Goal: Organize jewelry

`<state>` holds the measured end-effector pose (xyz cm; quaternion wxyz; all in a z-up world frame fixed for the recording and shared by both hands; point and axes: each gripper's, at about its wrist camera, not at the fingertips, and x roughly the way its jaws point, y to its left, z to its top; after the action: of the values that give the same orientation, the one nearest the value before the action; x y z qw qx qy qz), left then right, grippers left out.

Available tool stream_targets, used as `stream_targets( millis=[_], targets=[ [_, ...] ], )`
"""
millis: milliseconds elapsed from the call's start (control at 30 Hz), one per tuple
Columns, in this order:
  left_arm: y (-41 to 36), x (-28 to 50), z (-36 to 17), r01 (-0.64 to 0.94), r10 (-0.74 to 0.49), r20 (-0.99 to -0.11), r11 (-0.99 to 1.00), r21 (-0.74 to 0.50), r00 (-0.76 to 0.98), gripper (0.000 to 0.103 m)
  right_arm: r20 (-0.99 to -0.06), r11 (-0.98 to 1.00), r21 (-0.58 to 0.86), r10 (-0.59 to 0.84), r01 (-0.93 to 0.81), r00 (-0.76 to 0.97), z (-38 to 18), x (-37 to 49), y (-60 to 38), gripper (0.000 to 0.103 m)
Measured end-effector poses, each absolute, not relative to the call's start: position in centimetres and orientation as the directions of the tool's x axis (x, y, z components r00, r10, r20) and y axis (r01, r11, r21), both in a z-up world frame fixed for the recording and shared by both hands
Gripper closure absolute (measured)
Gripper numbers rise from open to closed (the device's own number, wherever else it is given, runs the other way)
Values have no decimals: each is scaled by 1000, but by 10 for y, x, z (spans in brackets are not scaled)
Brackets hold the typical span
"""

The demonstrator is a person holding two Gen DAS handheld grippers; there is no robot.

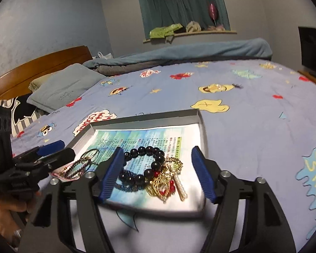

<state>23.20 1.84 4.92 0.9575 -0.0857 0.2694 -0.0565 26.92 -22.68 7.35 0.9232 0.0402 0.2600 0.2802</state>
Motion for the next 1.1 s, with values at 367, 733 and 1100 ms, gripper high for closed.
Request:
stream_targets(
  millis=[367,733,1100],
  targets=[
    [17,186,42,21,-83,-452,990,-141,888,6,-431,853,195,518,-484,739,67,235,-242,15],
    [7,161,32,-47,15,-412,997,-68,911,5,-422,862,153,498,-482,757,55,211,-237,8],
    [12,158,28,-84,40,-413,993,-89,910,5,-411,864,117,490,-489,769,54,201,-232,7]
  ],
)
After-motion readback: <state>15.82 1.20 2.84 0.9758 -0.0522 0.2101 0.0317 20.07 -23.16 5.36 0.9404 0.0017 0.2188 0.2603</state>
